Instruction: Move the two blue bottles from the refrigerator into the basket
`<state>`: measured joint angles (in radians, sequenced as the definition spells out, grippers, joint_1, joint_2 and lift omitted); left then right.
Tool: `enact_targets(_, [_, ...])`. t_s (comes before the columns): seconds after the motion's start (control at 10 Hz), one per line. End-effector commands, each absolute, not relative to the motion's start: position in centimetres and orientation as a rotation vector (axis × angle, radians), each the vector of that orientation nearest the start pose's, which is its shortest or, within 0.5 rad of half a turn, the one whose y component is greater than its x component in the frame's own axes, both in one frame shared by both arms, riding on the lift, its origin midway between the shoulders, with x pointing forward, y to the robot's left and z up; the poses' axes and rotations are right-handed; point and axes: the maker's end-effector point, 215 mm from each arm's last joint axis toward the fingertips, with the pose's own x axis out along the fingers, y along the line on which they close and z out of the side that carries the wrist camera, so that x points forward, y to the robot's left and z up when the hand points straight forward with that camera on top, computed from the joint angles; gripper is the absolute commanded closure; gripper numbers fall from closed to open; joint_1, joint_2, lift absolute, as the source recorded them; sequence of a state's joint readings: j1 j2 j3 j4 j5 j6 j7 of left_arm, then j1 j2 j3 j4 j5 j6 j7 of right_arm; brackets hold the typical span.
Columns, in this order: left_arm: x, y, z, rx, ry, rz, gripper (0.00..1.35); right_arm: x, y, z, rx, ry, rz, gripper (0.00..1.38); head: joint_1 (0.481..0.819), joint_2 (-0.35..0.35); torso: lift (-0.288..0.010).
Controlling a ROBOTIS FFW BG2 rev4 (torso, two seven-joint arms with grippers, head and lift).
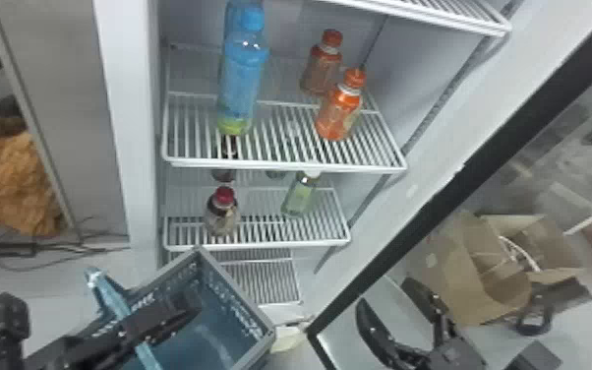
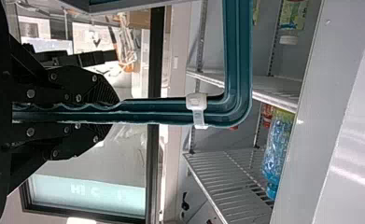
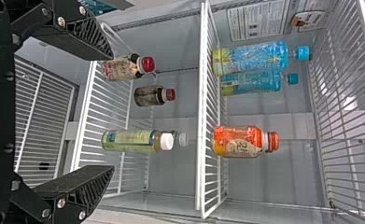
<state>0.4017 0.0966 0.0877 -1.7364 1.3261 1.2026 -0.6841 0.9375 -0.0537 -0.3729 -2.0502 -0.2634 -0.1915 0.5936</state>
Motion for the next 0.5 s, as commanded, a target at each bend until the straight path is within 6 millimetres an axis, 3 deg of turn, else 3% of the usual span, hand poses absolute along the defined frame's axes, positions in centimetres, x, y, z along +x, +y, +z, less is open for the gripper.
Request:
enact_targets(0.0, [27.49, 1.9, -36.87, -1.594, 0.767, -1.057, 1.2, 26.77, -30.76, -40.42, 0.007, 0.222, 0.292, 0.22, 0.695, -0.35, -0.01])
enact_targets(0.4, [27.49, 1.9, -36.87, -1.594, 0.767, -1.057, 1.2, 26.74, -30.76, -40.7, 0.009, 0.226, 0.292, 0.23, 0.695, -0.35, -0.01])
